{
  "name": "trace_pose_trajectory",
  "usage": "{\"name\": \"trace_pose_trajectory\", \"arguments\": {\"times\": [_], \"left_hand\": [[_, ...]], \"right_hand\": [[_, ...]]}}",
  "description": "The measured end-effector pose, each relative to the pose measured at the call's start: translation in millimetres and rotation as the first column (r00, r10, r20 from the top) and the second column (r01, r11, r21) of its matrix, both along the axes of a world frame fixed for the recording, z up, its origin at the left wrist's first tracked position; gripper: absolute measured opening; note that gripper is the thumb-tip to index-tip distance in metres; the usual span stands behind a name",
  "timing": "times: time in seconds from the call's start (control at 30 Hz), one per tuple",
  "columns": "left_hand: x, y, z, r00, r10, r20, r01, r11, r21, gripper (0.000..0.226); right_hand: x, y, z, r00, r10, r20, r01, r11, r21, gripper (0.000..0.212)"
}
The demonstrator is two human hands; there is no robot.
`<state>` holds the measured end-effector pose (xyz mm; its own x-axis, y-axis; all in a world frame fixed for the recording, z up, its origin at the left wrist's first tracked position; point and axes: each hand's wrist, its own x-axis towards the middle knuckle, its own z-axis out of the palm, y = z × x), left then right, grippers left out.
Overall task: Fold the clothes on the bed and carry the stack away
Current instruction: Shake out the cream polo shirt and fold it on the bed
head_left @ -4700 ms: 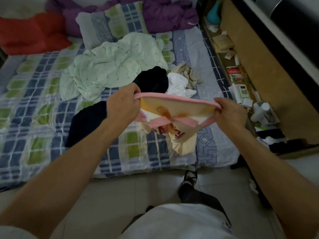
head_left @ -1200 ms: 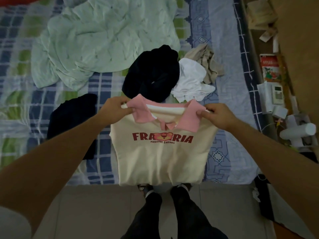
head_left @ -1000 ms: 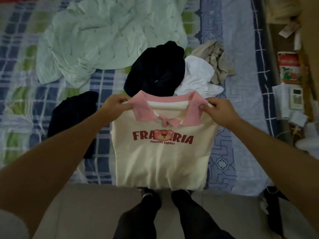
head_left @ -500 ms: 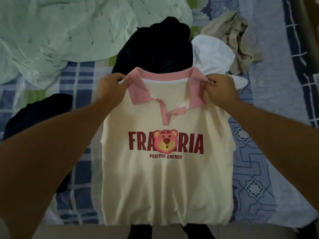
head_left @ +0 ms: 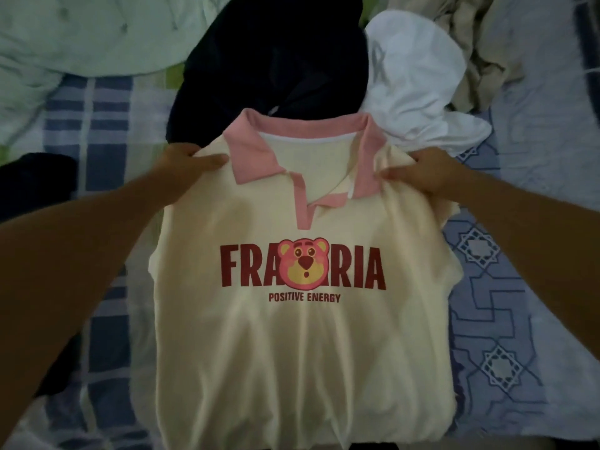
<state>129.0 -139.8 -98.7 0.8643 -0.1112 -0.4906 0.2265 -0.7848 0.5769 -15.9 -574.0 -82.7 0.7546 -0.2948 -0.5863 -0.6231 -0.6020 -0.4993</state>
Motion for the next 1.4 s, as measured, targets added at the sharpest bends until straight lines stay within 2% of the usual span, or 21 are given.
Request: {"name": "trace_pose_trajectory", "arguments": {"times": [0.1,0.2,0.3,0.4,0.5,0.57,0.63,0.67,0.7,0.77,0.8,0.87,0.9,0.93,1.0,1.07,1.13,1.2,1.27,1.33,1.4], "left_hand": [[4.6,22.0,10.8,0.998,-0.054,0.029,0.049,0.989,0.138,0.044],[-2.7,18.4,18.6,0.957,-0.107,0.271,0.001,0.931,0.364,0.043],[-31.3,-20.1,26.8,0.866,-0.153,0.476,-0.040,0.928,0.371,0.044],[-81.4,-86.9,40.2,0.761,-0.356,0.542,0.248,0.932,0.265,0.038],[-128.8,-155.7,46.8,0.610,-0.618,0.496,0.586,0.773,0.243,0.039],[-149.0,-195.6,41.5,0.471,-0.752,0.462,0.718,0.631,0.293,0.045],[-155.1,-227.8,31.8,0.409,-0.813,0.414,0.754,0.557,0.348,0.056],[-153.0,-240.7,24.9,0.417,-0.832,0.365,0.744,0.544,0.388,0.063],[-147.9,-250.3,16.8,0.443,-0.841,0.310,0.723,0.540,0.432,0.068],[-132.8,-260.6,-0.3,0.502,-0.835,0.226,0.663,0.539,0.520,0.075],[-125.5,-261.8,-7.9,0.521,-0.830,0.199,0.634,0.532,0.561,0.076],[-116.6,-261.0,-20.2,0.532,-0.831,0.160,0.591,0.501,0.632,0.078],[-115.2,-260.8,-25.3,0.531,-0.834,0.153,0.577,0.487,0.655,0.079],[-115.6,-260.9,-28.9,0.530,-0.834,0.153,0.565,0.482,0.669,0.080],[-119.6,-262.7,-32.1,0.554,-0.816,0.166,0.540,0.503,0.675,0.083],[-126.3,-265.9,-32.0,0.587,-0.787,0.190,0.508,0.541,0.670,0.088],[-133.9,-272.3,-30.8,0.612,-0.764,0.202,0.493,0.569,0.658,0.095],[-140.0,-279.6,-30.0,0.640,-0.742,0.199,0.488,0.592,0.641,0.101],[-144.5,-286.1,-29.6,0.664,-0.721,0.197,0.474,0.610,0.635,0.105],[-149.5,-291.6,-28.3,0.681,-0.705,0.196,0.465,0.624,0.628,0.106],[-155.7,-296.0,-27.4,0.685,-0.701,0.199,0.464,0.630,0.623,0.106]], "right_hand": [[-17.5,-33.1,14.6,0.975,0.059,-0.216,-0.052,0.998,0.036,0.057],[-40.4,-49.7,19.7,0.997,-0.033,-0.063,0.028,0.996,-0.086,0.052],[-65.8,-51.8,21.8,0.984,-0.178,-0.019,0.179,0.979,0.096,0.041],[-82.3,-50.9,28.8,0.987,-0.075,-0.143,0.102,0.976,0.192,0.032],[-81.8,-56.2,32.3,0.985,0.107,-0.137,-0.105,0.994,0.025,0.021],[-77.1,-60.4,34.7,0.998,0.021,0.057,-0.019,0.999,-0.034,0.015],[-72.2,-65.2,40.9,0.921,-0.278,0.274,0.236,0.956,0.176,0.018],[-71.2,-68.0,42.1,0.868,-0.382,0.317,0.300,0.912,0.279,0.018],[-72.1,-70.5,42.6,0.863,-0.390,0.322,0.295,0.905,0.306,0.016],[-77.0,-79.5,40.0,0.958,-0.156,0.241,0.114,0.977,0.180,0.029],[-81.6,-85.6,37.7,0.994,0.014,0.110,-0.024,0.995,0.095,0.039],[-94.7,-99.7,32.3,0.946,0.268,-0.184,-0.272,0.962,-0.001,0.043],[-101.0,-108.1,28.8,0.923,0.300,-0.243,-0.311,0.950,-0.008,0.042],[-106.9,-115.7,26.5,0.943,0.256,-0.211,-0.260,0.966,0.010,0.040],[-118.7,-128.8,24.2,1.000,0.004,-0.008,-0.003,0.995,0.105,0.031],[-130.6,-140.7,22.9,0.969,-0.212,0.127,0.176,0.953,0.246,0.024],[-143.4,-148.2,21.8,0.958,-0.274,0.078,0.234,0.912,0.336,0.023],[-157.8,-151.3,18.3,0.971,-0.236,-0.035,0.235,0.918,0.320,0.021],[-166.8,-155.0,13.4,0.955,-0.297,0.010,0.283,0.917,0.280,0.025],[-169.4,-159.7,9.8,0.838,-0.528,0.138,0.456,0.816,0.354,0.030],[-169.3,-159.7,6.1,0.663,-0.729,0.168,0.590,0.648,0.481,0.029]]}}
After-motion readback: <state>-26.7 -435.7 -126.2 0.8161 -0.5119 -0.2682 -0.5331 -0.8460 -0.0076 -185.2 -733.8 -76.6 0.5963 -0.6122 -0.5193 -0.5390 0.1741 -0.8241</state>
